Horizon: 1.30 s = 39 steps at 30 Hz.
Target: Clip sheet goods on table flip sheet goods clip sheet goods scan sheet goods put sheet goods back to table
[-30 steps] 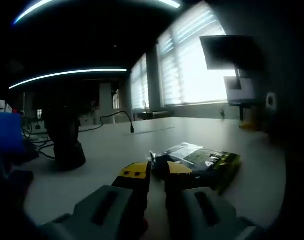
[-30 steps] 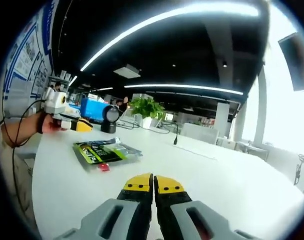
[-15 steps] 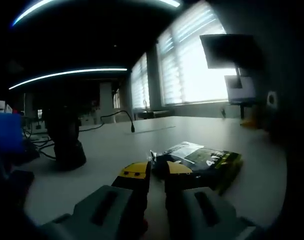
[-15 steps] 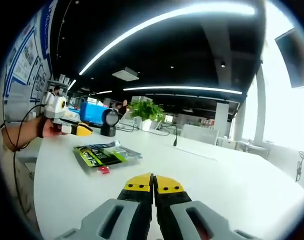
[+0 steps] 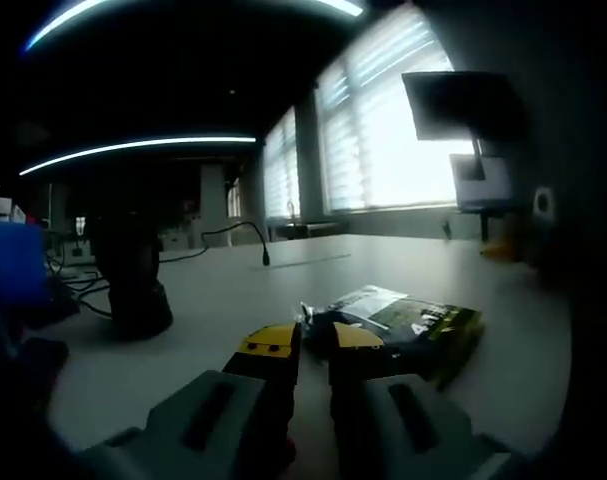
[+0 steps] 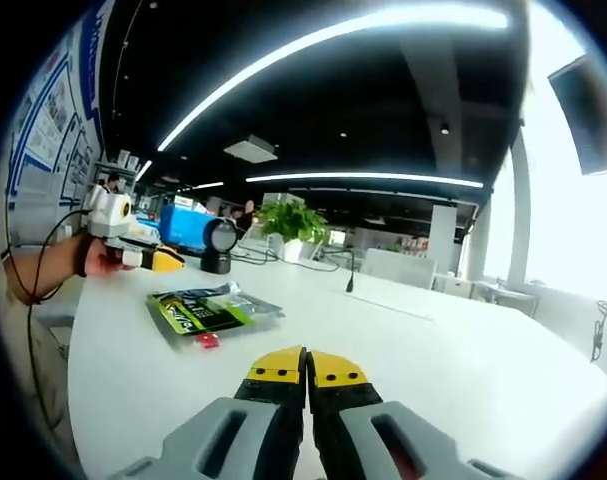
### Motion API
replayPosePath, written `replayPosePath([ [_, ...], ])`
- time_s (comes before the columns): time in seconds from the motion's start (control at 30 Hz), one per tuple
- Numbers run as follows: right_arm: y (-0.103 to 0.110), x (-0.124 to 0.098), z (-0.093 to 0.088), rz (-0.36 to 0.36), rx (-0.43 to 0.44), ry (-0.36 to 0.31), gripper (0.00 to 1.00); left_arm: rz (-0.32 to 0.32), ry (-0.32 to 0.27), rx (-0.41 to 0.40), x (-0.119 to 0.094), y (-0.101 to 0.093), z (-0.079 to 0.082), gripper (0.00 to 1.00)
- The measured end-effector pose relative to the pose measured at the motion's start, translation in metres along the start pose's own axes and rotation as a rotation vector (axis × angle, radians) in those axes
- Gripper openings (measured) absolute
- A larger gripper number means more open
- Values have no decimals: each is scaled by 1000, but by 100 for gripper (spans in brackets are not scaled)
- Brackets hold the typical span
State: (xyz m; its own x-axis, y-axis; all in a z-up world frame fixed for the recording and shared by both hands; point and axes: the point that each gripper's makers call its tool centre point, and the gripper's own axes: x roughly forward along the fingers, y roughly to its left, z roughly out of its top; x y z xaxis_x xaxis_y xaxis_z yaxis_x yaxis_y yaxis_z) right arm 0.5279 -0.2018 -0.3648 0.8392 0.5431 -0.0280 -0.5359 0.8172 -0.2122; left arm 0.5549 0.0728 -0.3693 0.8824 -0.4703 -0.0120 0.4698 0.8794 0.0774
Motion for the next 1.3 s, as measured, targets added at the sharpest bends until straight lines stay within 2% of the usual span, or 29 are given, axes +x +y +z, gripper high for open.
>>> replayPosePath([
  [0.2,4,-1,1,4,1,1,0,-8,-3,5,1,-2,1,4],
  [0.4,6,-1,2,1,2,3,0,10,-4,-56,1,7,3,4],
  [0.57,8,-2,2,-2,3,4,0,10,20,-36,3,5,2,4],
  [0.83,7,-1,2,-1,-2,4,0,-16,22,-51,3,-3,16,4],
  [1.3,9,-2,2,3,-15,5,0,-101,127,-116,10,-19,4,9],
])
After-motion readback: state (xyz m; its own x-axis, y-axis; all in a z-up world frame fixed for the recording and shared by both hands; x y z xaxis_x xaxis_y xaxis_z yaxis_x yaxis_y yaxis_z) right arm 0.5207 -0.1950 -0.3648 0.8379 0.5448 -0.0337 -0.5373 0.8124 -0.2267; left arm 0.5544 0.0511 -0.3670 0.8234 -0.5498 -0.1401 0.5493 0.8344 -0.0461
